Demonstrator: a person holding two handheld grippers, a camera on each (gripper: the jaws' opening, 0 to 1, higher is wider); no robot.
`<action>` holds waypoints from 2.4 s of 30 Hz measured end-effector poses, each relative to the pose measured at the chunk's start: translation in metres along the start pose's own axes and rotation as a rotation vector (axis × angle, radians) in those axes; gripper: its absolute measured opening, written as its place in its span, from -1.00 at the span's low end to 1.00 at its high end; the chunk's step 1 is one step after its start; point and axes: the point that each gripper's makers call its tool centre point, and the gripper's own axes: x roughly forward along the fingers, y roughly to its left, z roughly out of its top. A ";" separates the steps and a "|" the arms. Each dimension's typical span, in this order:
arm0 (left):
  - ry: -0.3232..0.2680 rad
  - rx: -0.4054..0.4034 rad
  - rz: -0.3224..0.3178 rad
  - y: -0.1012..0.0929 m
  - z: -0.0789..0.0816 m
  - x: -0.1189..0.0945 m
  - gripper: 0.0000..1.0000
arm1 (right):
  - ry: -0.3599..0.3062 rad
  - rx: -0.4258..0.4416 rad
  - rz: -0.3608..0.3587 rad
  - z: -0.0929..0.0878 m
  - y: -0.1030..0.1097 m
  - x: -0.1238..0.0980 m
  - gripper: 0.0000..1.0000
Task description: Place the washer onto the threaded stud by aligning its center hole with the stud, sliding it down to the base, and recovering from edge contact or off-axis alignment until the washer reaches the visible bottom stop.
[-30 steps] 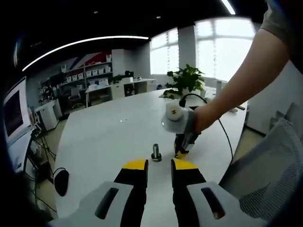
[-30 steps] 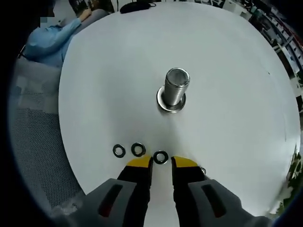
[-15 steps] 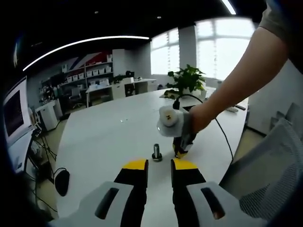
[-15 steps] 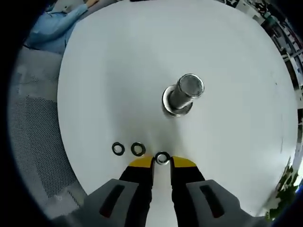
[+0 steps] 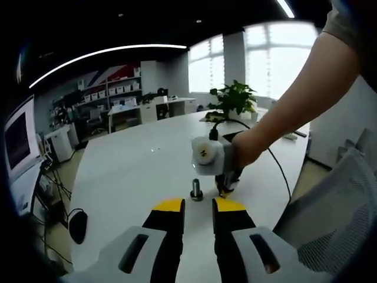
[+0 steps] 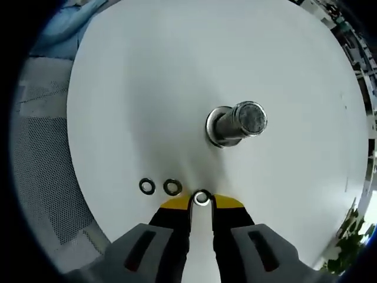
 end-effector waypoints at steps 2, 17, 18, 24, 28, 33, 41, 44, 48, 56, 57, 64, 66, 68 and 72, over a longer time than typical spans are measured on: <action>-0.001 0.000 0.000 0.000 0.000 0.000 -0.67 | -0.016 0.013 -0.008 0.000 0.001 -0.001 -0.71; -0.004 0.004 0.007 0.001 0.001 -0.001 -0.67 | -0.187 0.143 -0.050 -0.006 0.001 -0.005 -0.72; -0.004 0.004 0.008 0.001 0.001 -0.001 -0.68 | -0.186 0.144 -0.048 -0.007 0.002 -0.005 -0.72; -0.016 -0.006 0.019 0.004 0.003 -0.003 -0.68 | -0.197 0.184 -0.039 -0.020 0.007 -0.005 -0.73; -0.023 -0.005 0.021 0.005 0.005 -0.003 -0.68 | -0.182 0.199 -0.037 -0.030 0.008 -0.006 -0.73; -0.027 -0.006 0.025 0.006 0.006 -0.004 -0.68 | -0.242 0.241 -0.059 -0.027 0.004 -0.021 -0.73; -0.037 -0.009 0.024 0.006 0.008 -0.005 -0.68 | -0.345 0.381 -0.071 -0.028 -0.012 -0.046 -0.73; -0.031 -0.011 0.014 0.005 0.006 -0.003 -0.68 | -0.366 0.422 -0.073 -0.034 -0.017 -0.053 -0.73; -0.027 -0.011 0.008 0.003 0.005 -0.003 -0.68 | -0.374 0.442 -0.086 -0.040 -0.021 -0.060 -0.73; -0.027 0.004 0.011 0.003 0.006 -0.003 -0.68 | -0.431 0.466 -0.131 -0.040 -0.037 -0.081 -0.72; -0.026 0.005 0.009 0.003 0.007 -0.002 -0.68 | -0.435 0.464 -0.137 -0.039 -0.039 -0.083 -0.72; -0.023 0.007 0.011 0.003 0.005 -0.003 -0.68 | -0.418 0.439 -0.149 -0.039 -0.049 -0.080 -0.72; -0.022 0.002 0.015 0.004 0.005 -0.003 -0.68 | -0.410 0.429 -0.147 -0.039 -0.050 -0.078 -0.72; -0.018 0.001 0.017 0.005 0.004 -0.003 -0.68 | -0.402 0.417 -0.144 -0.038 -0.050 -0.076 -0.72; -0.013 0.002 0.018 0.005 0.003 -0.003 -0.68 | -0.396 0.409 -0.143 -0.036 -0.053 -0.073 -0.72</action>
